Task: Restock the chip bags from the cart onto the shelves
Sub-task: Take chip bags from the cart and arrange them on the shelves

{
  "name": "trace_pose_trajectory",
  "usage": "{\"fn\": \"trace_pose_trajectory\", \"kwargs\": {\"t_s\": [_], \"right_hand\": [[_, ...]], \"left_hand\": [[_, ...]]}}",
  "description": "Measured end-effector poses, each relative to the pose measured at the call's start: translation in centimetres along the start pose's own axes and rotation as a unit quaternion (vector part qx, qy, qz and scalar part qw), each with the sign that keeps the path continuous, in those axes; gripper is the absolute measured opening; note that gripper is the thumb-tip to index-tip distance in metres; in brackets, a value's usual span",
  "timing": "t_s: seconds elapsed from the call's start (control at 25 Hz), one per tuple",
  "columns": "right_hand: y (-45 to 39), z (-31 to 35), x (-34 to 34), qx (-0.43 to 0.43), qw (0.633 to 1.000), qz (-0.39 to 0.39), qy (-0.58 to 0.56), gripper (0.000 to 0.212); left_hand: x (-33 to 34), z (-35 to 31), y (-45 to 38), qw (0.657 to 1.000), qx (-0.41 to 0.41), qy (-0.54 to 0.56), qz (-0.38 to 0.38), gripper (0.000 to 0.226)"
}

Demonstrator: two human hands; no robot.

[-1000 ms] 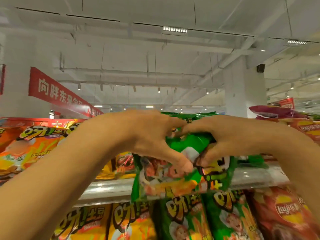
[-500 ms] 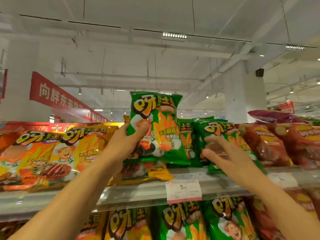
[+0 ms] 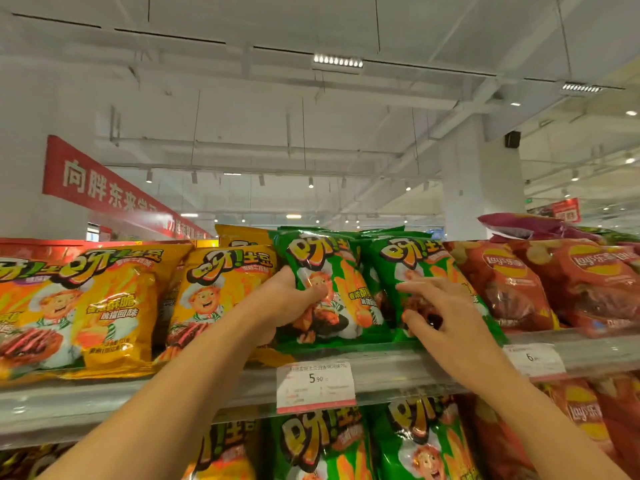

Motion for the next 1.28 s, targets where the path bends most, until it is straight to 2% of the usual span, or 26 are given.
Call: {"fn": "trace_pose_trajectory", "kwargs": {"t_s": [0.08, 0.12, 0.16, 0.24, 0.28, 0.36, 0.44, 0.56, 0.64, 0.72, 0.76, 0.8, 0.84, 0.92, 0.96, 1.04, 1.12, 1.2, 1.28], "right_hand": [[-0.3, -0.5, -0.4, 0.009, 0.997, -0.038, 0.062, 0.045], [-0.5, -0.8, -0.8, 0.019, 0.994, -0.056, 0.096, 0.052], [-0.7, -1.3, -1.2, 0.037, 0.990, -0.061, 0.123, 0.060], [-0.9, -2.8, -2.0, 0.093, 0.989, -0.020, 0.110, 0.079], [-1.0, -3.5, -2.3, 0.120, 0.990, 0.020, 0.069, 0.089], [-1.0, -4.4, -2.6, 0.141, 0.984, 0.105, -0.016, 0.106], [-1.2, -4.9, -2.5, 0.131, 0.980, 0.140, -0.048, 0.102], [-1.6, -5.6, -3.1, 0.116, 0.984, 0.124, -0.058, 0.084], [-1.6, -6.1, -3.5, 0.115, 0.983, 0.121, -0.078, 0.085], [-1.4, -6.3, -3.6, 0.108, 0.984, 0.112, -0.089, 0.085], [-1.5, -6.4, -3.6, 0.103, 0.984, 0.111, -0.090, 0.083], [-1.5, -6.5, -3.6, 0.101, 0.984, 0.118, -0.093, 0.082], [-1.5, -6.7, -3.7, 0.103, 0.981, 0.130, -0.105, 0.082], [-1.7, -7.2, -4.4, 0.114, 0.973, 0.130, -0.155, 0.075], [-2.0, -7.6, -4.9, 0.116, 0.972, 0.097, -0.178, 0.065], [-3.2, -8.3, -5.6, 0.091, 0.983, -0.008, -0.161, 0.041], [-4.9, -8.4, -5.6, 0.027, 0.995, -0.035, -0.093, 0.037], [-6.6, -7.9, -4.6, -0.030, 0.997, 0.042, -0.057, 0.045], [-7.8, -8.1, -3.1, -0.030, 0.988, 0.150, -0.024, 0.057]], "left_hand": [[0.2, 0.0, 0.2, 1.000, -0.009, -0.021, -0.018, 0.038], [0.4, 0.0, 0.4, 0.999, 0.007, -0.011, -0.040, 0.044], [0.6, 0.1, 0.5, 0.997, 0.033, -0.011, -0.075, 0.059], [1.4, 0.7, 0.7, 0.986, 0.082, -0.048, -0.134, 0.097], [1.9, 0.9, 0.9, 0.985, 0.088, -0.072, -0.132, 0.105], [2.4, 1.1, 0.6, 0.992, 0.068, -0.071, -0.083, 0.106], [2.1, 1.0, 0.1, 0.998, 0.046, -0.020, -0.035, 0.103], [1.4, 0.9, 0.1, 0.999, 0.041, -0.010, -0.013, 0.100], [1.4, 0.9, 0.5, 0.999, 0.035, 0.005, 0.001, 0.098], [1.6, 0.9, 0.9, 0.999, 0.035, 0.001, -0.004, 0.097], [1.7, 0.8, 1.1, 0.998, 0.040, -0.038, -0.033, 0.096], [2.0, 0.8, 1.4, 0.988, 0.055, -0.115, -0.088, 0.095], [2.6, 0.6, 1.9, 0.961, 0.087, -0.206, -0.162, 0.092], [4.9, 0.1, 3.5, 0.878, 0.217, -0.325, -0.275, 0.081], [6.5, -0.3, 4.3, 0.847, 0.279, -0.356, -0.279, 0.074], [10.2, -0.8, 4.9, 0.808, 0.363, -0.414, -0.209, 0.064], [13.5, -0.9, 4.7, 0.794, 0.374, -0.464, -0.124, 0.065], [14.9, -0.3, 4.1, 0.803, 0.345, -0.478, -0.088, 0.070], [15.1, 0.4, 3.5, 0.801, 0.330, -0.491, -0.093, 0.072]]}}
Point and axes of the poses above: each hand's wrist, its own y-axis away from the middle knuckle, its own x-axis out of the palm, z = x × y, the point moved 1 cm from there along -y, towards the middle knuckle, and after that the axes turned 9 degrees about -x, right-handed, at the moved point
